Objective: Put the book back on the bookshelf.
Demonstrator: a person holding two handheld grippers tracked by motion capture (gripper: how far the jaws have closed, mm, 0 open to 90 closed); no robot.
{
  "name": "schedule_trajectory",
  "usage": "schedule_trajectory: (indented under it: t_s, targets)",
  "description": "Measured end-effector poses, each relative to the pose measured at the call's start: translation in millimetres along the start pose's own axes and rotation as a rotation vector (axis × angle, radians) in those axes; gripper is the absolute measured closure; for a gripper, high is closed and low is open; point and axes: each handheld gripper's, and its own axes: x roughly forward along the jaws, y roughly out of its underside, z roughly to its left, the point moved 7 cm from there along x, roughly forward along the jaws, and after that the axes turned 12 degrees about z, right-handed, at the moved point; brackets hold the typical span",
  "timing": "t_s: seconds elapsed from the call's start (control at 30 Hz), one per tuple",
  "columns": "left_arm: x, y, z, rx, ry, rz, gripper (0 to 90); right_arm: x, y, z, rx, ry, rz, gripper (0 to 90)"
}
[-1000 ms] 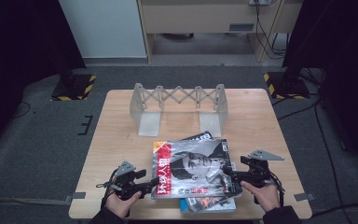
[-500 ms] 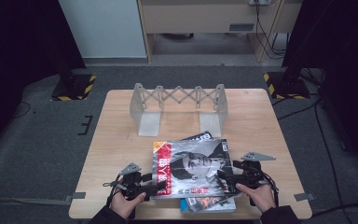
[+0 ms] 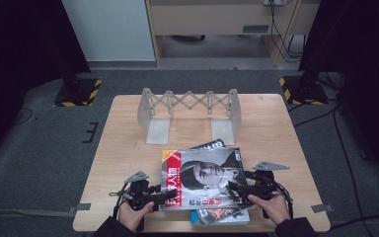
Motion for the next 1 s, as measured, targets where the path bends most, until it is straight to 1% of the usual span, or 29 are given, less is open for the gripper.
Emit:
schedule_trajectory:
  t_s: [0.03, 0.07, 0.1, 0.13, 0.17, 0.23, 0.3, 0.37, 0.43, 0.47, 0.53, 0.6, 0.63, 0.67, 0.7, 0.73, 0.8, 0.87, 0.93, 1.0]
  targets:
    - [-4.2, -2.9, -3.1, -0.006, 0.037, -0.031, 43.2, 0.3, 0.2, -0.2, 0.0, 0.001, 0.0, 11.2]
    - [-6.8, -5.0, -4.8, -0.009, 0.057, -0.057, 43.7, 0.5, 0.4, 0.0, 0.008, -0.005, -0.001, 10.5]
    - [-8.5, -7.4, -6.9, -0.004, 0.072, -0.083, 44.7, 0.4, 0.4, -0.1, 0.026, -0.02, -0.005, 10.1]
    - [-8.5, -7.4, -6.9, -0.004, 0.072, -0.083, 44.6, 0.4, 0.0, -0.8, 0.032, -0.025, -0.012, 10.2]
    - [-7.8, -7.8, -7.2, 0.004, 0.075, -0.081, 43.4, 0.4, 0.2, -0.8, 0.038, -0.03, -0.013, 10.2]
    - [-4.7, -8.4, -6.7, 0.007, 0.072, -0.069, 43.2, 0.7, 0.3, -0.9, 0.037, -0.03, -0.014, 10.2]
    - [-2.0, -9.4, -6.7, 0.012, 0.084, -0.062, 42.3, 0.9, 0.6, -1.2, 0.035, -0.031, -0.012, 10.1]
    - [1.0, -10.7, -7.6, 0.002, 0.111, -0.061, 41.5, 1.0, 0.3, -1.1, 0.038, -0.032, -0.015, 10.0]
    - [4.5, -11.0, -8.7, 0.022, 0.115, -0.049, 40.3, 1.0, 0.5, -1.4, 0.037, -0.033, -0.014, 9.8]
    - [5.1, -11.0, -9.3, 0.024, 0.12, -0.044, 39.5, 1.0, 0.5, -1.6, 0.035, -0.032, -0.013, 9.6]
    - [5.3, -12.6, -10.5, 0.025, 0.134, -0.051, 40.4, 1.1, 0.4, -2.0, 0.038, -0.033, -0.012, 9.2]
    - [5.1, -14.1, -14.6, 0.021, 0.177, -0.051, 43.2, 1.0, 0.0, -2.2, 0.047, -0.04, -0.016, 9.0]
    - [5.9, -13.9, -17.7, 0.039, 0.185, -0.042, 48.4, 0.4, -0.3, -2.5, 0.05, -0.042, -0.02, 8.9]
    - [7.0, -14.0, -19.7, 0.051, 0.181, -0.038, 48.4, 0.4, -0.3, -2.5, 0.05, -0.042, -0.02, 8.9]
    - [9.2, -14.4, -22.5, 0.07, 0.165, -0.034, 51.1, 0.2, -0.4, -2.3, 0.052, -0.044, -0.02, 8.9]
    - [9.8, -15.3, -24.2, 0.075, 0.164, -0.041, 52.4, 0.1, -0.5, -2.5, 0.055, -0.046, -0.02, 8.7]
    - [8.7, -17.6, -25.3, 0.065, 0.171, -0.052, 55.1, -0.3, -0.7, -3.0, 0.063, -0.048, -0.024, 8.7]
    - [7.8, -18.4, -25.2, 0.063, 0.171, -0.049, 57.7, -1.1, -1.1, -2.8, 0.06, -0.049, -0.024, 8.6]
    - [7.3, -18.2, -24.5, 0.054, 0.172, -0.043, 58.4, -0.9, -1.2, -3.2, 0.054, -0.049, -0.025, 8.5]
    - [5.0, -18.9, -24.6, 0.032, 0.191, -0.041, 61.2, -1.1, -1.4, -3.2, 0.054, -0.054, -0.023, 8.4]
